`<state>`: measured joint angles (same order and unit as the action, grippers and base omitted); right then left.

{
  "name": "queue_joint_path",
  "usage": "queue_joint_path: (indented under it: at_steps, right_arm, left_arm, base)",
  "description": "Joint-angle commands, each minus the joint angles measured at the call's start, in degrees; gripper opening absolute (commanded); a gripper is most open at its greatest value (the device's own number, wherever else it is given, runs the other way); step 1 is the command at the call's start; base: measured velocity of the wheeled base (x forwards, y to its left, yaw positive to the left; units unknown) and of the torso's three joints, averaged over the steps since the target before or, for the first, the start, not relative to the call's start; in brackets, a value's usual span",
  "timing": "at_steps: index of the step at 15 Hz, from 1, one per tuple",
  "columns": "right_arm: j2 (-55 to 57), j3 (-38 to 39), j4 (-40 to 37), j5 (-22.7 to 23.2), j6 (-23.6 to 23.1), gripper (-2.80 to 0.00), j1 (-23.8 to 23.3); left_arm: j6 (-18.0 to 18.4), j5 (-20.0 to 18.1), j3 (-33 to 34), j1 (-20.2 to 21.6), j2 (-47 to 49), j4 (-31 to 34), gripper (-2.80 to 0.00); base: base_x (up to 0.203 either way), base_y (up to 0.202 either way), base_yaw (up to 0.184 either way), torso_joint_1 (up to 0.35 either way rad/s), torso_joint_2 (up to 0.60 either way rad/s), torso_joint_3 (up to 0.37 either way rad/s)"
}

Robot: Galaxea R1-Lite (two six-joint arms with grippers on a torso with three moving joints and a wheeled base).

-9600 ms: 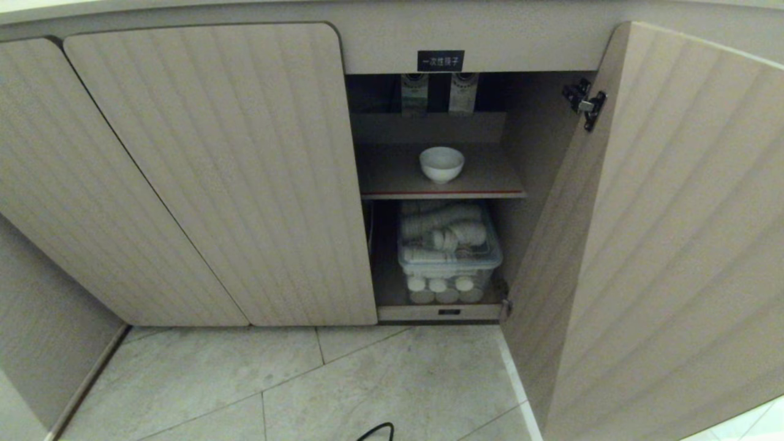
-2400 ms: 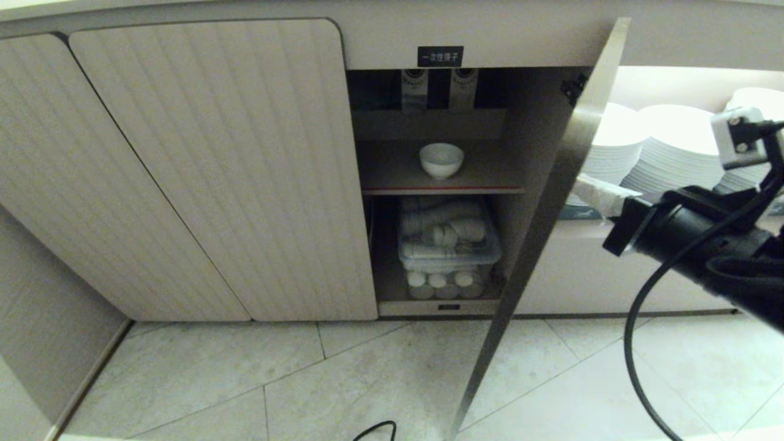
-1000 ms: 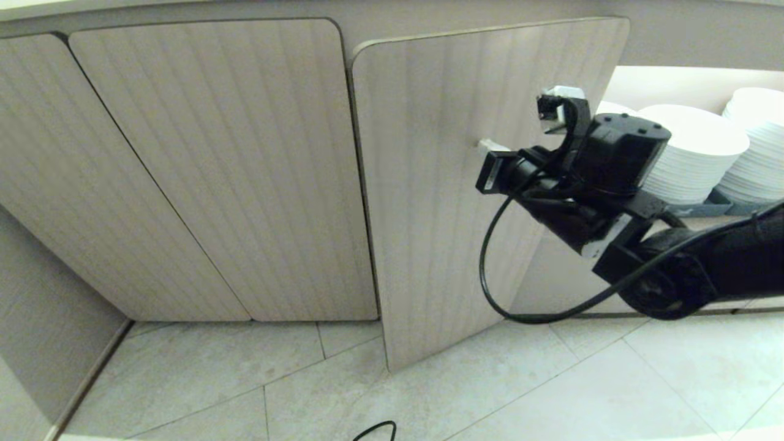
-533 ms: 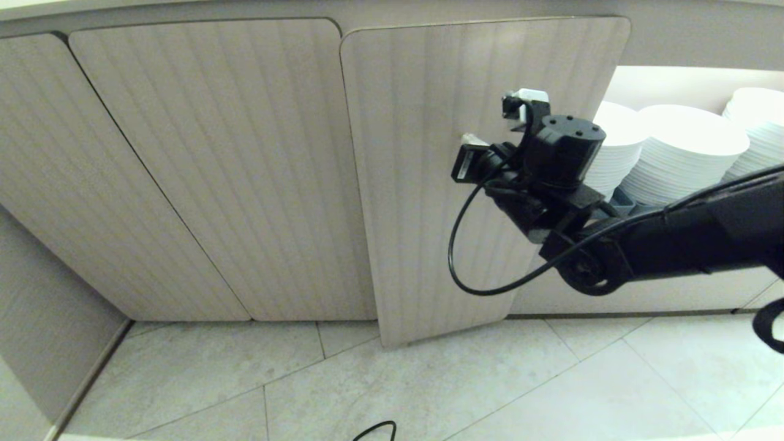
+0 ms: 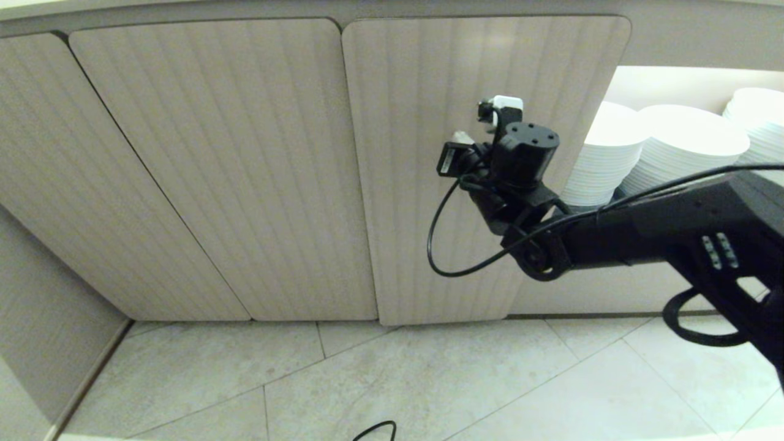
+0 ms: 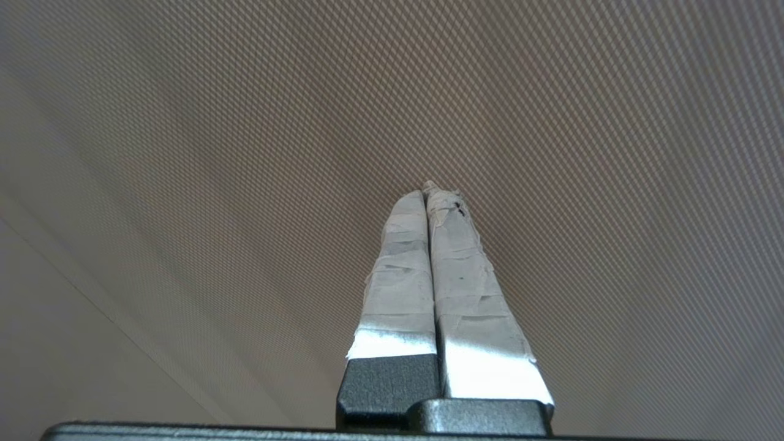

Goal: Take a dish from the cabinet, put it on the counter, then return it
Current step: Close the cabinet door

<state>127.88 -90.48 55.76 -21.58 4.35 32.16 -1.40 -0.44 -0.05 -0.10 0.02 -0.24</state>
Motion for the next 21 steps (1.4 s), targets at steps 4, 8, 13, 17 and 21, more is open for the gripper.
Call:
queue_joint_path:
  at_steps: [4,8,13,17,21]
  right_arm:
    - [3.8,-2.3,0.9,-0.8,-0.9,-2.8,-0.1]
    - [5.9,-2.2,4.9,-0.8,-3.0,-2.8,-1.0]
    - [5.2,-0.7,6.0,-2.1,-4.1,-2.8,-1.9]
    - [0.9,6.5,7.5,-2.0,-4.0,-2.8,-2.1]
    - [-6.3,13.8,8.3,-2.0,-3.8,-2.8,-2.2]
  left_arm:
    - [0.0,0.0,0.0,0.0,0.0,-0.1,-2.8]
    - [0.0,0.0,0.0,0.0,0.0,0.0,-2.8]
    - [0.0,0.0,0.0,0.0,0.0,0.0,-2.8]
    - [0.0,0.0,0.0,0.1,0.0,-0.1,-2.8]
    - [0.0,0.0,0.0,0.0,0.0,0.0,-2.8]
  base:
    - [0.0,0.0,0.0,0.0,0.0,0.0]
    - [0.0,0.0,0.0,0.0,0.0,0.0]
    - [0.0,0.0,0.0,0.0,0.0,0.0]
    - [0.0,0.0,0.0,0.0,0.0,0.0]
    - [0.0,0.0,0.0,0.0,0.0,0.0]
